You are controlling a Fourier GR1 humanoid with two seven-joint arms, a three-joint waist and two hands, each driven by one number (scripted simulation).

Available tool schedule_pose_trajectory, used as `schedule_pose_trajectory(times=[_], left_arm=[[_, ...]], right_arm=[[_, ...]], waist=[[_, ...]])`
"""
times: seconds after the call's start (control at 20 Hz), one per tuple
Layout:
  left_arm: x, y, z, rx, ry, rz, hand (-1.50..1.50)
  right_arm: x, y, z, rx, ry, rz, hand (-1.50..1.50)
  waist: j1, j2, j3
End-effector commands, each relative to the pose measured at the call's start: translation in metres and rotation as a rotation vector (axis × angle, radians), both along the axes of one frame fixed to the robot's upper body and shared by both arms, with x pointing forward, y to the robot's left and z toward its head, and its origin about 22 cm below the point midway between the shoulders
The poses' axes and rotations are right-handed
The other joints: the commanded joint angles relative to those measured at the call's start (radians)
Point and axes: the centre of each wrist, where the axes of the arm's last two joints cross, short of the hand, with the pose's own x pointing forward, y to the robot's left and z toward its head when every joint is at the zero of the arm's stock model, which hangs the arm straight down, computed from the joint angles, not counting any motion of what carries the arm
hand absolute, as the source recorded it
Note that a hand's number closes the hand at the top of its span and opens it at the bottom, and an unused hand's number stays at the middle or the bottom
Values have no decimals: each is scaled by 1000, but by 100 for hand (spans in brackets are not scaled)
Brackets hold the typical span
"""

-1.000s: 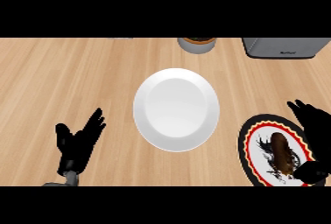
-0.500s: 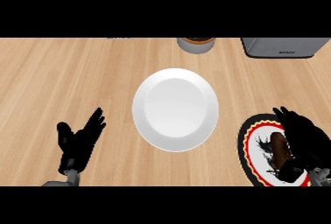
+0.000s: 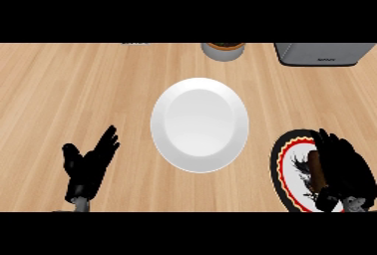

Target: Pick the sweet potato from the plate and place it in the plate

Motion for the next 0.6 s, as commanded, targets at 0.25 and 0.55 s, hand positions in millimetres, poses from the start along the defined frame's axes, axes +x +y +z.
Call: schedule_pose_trajectory(times=[0.25, 0.55], left_arm=[[4, -1, 1, -2, -10, 5, 0], [11, -9, 3, 14, 6, 7, 0]], right_arm=[[20, -14, -10, -50, 17, -30, -150], [24, -11, -41, -44, 75, -26, -150]], waist=[[0, 0, 0], [0, 1, 0]])
